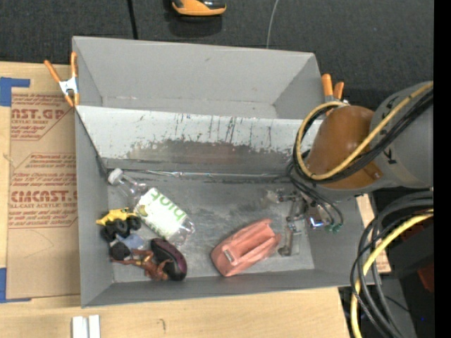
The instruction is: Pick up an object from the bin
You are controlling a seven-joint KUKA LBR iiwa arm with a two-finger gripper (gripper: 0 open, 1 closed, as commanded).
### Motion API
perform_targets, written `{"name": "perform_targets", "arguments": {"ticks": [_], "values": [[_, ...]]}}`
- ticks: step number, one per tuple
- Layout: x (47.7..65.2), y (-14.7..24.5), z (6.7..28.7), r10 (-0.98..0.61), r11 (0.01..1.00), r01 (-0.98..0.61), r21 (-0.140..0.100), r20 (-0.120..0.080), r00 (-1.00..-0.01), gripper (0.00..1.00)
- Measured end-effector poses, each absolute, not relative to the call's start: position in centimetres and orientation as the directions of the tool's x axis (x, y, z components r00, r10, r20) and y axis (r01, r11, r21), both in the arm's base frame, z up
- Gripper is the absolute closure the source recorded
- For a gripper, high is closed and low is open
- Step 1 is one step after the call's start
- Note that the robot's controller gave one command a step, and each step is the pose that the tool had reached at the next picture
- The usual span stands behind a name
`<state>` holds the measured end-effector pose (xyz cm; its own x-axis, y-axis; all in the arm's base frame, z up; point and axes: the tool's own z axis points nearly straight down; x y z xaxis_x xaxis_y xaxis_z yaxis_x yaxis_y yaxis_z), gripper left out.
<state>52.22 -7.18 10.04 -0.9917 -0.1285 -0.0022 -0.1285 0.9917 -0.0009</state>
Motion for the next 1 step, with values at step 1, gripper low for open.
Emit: {"name": "perform_targets", "arguments": {"ticks": [1], "values": [[50.56,-2.62,10.77,-0.236,0.972,-0.236,0.002,0.0,-0.972,0.0]]}}
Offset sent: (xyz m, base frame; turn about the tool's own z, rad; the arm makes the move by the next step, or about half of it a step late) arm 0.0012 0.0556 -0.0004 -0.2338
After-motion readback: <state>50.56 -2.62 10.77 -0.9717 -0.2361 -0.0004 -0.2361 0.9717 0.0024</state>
